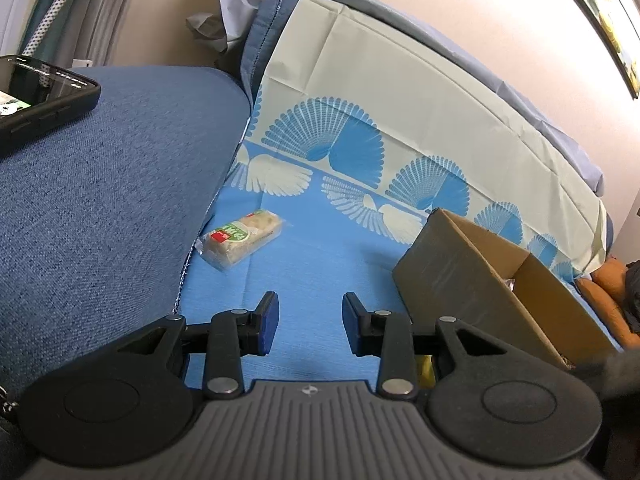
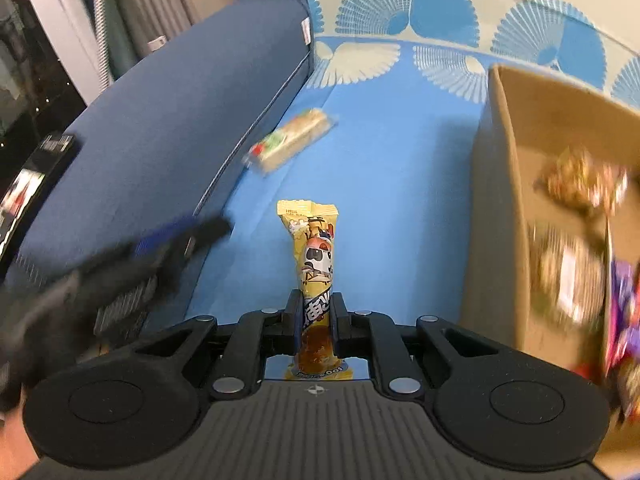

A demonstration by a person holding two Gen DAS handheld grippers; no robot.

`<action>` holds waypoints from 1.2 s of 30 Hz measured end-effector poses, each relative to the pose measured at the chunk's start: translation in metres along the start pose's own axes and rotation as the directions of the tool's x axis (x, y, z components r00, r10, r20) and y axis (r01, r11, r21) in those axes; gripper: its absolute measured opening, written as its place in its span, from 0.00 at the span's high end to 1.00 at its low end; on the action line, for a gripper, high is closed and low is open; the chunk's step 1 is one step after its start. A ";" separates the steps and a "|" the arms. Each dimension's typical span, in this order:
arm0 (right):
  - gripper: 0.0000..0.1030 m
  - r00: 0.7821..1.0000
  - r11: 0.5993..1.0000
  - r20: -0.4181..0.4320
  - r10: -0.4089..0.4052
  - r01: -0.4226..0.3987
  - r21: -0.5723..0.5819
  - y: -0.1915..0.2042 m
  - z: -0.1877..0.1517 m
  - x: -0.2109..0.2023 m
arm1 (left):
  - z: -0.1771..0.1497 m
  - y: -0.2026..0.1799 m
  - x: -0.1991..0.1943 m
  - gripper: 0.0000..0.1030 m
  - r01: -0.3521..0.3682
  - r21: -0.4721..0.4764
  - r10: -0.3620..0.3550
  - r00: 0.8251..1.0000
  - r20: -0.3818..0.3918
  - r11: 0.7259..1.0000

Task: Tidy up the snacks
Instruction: 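Move right tool to the yellow wafer stick and close on it, then close left tool on the clear peanut bag while right tool holds the wafer stick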

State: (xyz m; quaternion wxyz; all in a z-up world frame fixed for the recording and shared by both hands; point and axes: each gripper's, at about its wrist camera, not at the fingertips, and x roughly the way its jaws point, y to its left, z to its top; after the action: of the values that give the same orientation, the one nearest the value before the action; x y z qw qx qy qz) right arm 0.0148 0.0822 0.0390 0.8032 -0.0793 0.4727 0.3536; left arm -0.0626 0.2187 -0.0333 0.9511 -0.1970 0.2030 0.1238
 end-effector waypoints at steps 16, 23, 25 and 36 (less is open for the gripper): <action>0.77 0.987 0.986 -0.041 -0.155 0.152 -0.070 0.001 -0.032 0.069 | -0.002 -0.009 0.017 0.62 -0.104 0.041 0.106 0.993 -0.054 0.994; 0.76 0.992 0.993 -0.043 -0.119 0.119 -0.011 -0.007 -0.030 0.071 | 0.010 -0.022 0.055 0.29 -0.170 0.124 0.182 0.979 -0.088 0.978; 0.76 0.993 0.994 -0.043 -0.107 0.107 0.000 -0.010 -0.029 0.072 | 0.018 -0.027 0.075 0.25 -0.205 0.163 0.220 0.972 -0.080 0.965; 0.76 0.996 0.998 -0.073 -0.046 0.048 0.031 -0.018 -0.024 0.075 | 0.061 -0.033 0.207 0.24 -0.360 0.359 0.417 0.904 -0.093 0.861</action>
State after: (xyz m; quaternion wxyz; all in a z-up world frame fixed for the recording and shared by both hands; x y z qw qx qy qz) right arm 0.0320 0.0942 -0.0389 0.7949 -0.0899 0.5052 0.3238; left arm 0.1518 0.2474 -0.0618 0.9052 0.0019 0.3358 0.2605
